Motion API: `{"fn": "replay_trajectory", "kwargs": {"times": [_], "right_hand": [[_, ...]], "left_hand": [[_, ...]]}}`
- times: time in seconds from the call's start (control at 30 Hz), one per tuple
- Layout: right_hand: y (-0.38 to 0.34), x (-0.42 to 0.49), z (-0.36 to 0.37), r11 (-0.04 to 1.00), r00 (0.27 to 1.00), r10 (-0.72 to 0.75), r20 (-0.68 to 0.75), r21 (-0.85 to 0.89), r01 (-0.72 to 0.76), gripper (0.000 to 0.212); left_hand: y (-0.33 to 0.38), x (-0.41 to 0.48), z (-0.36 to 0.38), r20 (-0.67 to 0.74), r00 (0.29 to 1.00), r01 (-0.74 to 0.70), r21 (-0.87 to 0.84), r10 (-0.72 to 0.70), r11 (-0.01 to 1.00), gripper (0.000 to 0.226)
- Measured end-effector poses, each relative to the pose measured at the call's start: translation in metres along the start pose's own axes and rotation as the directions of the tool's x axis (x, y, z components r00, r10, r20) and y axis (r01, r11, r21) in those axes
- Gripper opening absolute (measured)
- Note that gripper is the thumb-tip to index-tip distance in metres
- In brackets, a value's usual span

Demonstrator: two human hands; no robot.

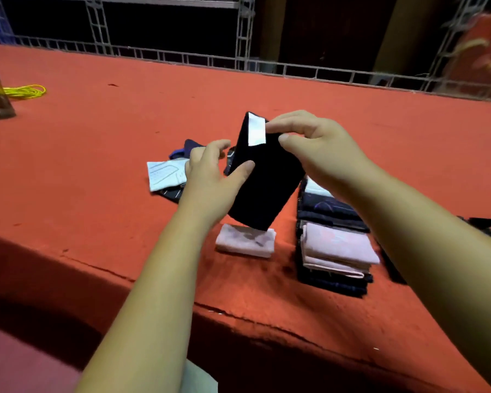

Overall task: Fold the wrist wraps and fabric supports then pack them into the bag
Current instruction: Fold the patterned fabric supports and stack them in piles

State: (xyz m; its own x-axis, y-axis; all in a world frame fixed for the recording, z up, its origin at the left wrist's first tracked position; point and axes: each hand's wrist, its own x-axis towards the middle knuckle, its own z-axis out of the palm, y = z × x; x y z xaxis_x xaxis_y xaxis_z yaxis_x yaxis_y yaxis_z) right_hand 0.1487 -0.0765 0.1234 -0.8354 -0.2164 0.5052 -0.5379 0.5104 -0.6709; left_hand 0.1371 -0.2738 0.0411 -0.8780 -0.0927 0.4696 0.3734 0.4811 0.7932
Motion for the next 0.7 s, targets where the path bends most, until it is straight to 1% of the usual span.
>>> {"fn": "replay_trajectory", "kwargs": {"times": [0.03,0.1,0.17,0.23,0.3,0.4,0.47,0.5,0.53,0.57,0.6,0.63,0.67,0.7], "right_hand": [[-0.001,-0.006,-0.013,0.998,1.0,0.023,-0.014,0.058,-0.022,0.039],[0.0,-0.017,-0.036,0.979,0.996,0.081,-0.033,0.188,-0.074,0.042],[0.004,-0.026,-0.056,0.939,0.988,0.149,-0.046,0.318,-0.126,0.047],[0.008,-0.035,-0.072,0.883,0.973,0.222,-0.06,0.436,-0.174,0.048],[0.015,-0.045,-0.087,0.829,0.96,0.274,-0.058,0.52,-0.205,0.047],[0.027,-0.061,-0.107,0.747,0.934,0.356,-0.041,0.612,-0.258,0.042],[0.038,-0.074,-0.116,0.646,0.886,0.46,-0.055,0.706,-0.291,0.03],[0.044,-0.082,-0.12,0.569,0.852,0.522,-0.032,0.757,-0.32,0.022],[0.052,-0.092,-0.121,0.475,0.825,0.564,0.033,0.805,-0.356,0.025],[0.06,-0.103,-0.123,0.397,0.806,0.578,0.124,0.821,-0.411,0.039],[0.067,-0.115,-0.123,0.355,0.782,0.584,0.219,0.798,-0.488,0.053],[0.074,-0.126,-0.122,0.357,0.755,0.586,0.294,0.743,-0.566,0.06],[0.079,-0.137,-0.119,0.386,0.733,0.595,0.33,0.683,-0.62,0.058],[0.083,-0.146,-0.115,0.426,0.725,0.617,0.305,0.645,-0.634,0.05]], "left_hand": [[0.009,-0.001,0.004,0.049,0.999,-0.002,-0.06,0.005,0.998,0.045],[0.03,-0.006,0.013,0.165,0.986,0.038,-0.26,0.005,0.965,0.028],[0.048,-0.011,0.024,0.225,0.974,0.103,-0.46,0.004,0.882,0.023],[0.064,-0.016,0.034,0.273,0.962,0.147,-0.564,0.016,0.813,0.025],[0.08,-0.022,0.043,0.38,0.924,0.215,-0.605,0.041,0.767,0.026],[0.097,-0.029,0.058,0.532,0.847,0.38,-0.62,0.013,0.686,0.029],[0.105,-0.033,0.068,0.573,0.819,0.448,-0.615,-0.022,0.65,0.029],[0.108,-0.035,0.074,0.588,0.808,0.474,-0.616,-0.034,0.629,0.028],[0.11,-0.036,0.079,0.601,0.798,0.5,-0.622,-0.042,0.603,0.027],[0.112,-0.038,0.085,0.609,0.791,0.52,-0.625,-0.053,0.582,0.025],[0.113,-0.039,0.09,0.612,0.788,0.535,-0.623,-0.07,0.57,0.023],[0.113,-0.039,0.096,0.61,0.787,0.545,-0.616,-0.092,0.569,0.02],[0.114,-0.041,0.101,0.61,0.785,0.55,-0.604,-0.11,0.577,0.017],[0.113,-0.042,0.106,0.608,0.784,0.551,-0.587,-0.126,0.593,0.015]]}}
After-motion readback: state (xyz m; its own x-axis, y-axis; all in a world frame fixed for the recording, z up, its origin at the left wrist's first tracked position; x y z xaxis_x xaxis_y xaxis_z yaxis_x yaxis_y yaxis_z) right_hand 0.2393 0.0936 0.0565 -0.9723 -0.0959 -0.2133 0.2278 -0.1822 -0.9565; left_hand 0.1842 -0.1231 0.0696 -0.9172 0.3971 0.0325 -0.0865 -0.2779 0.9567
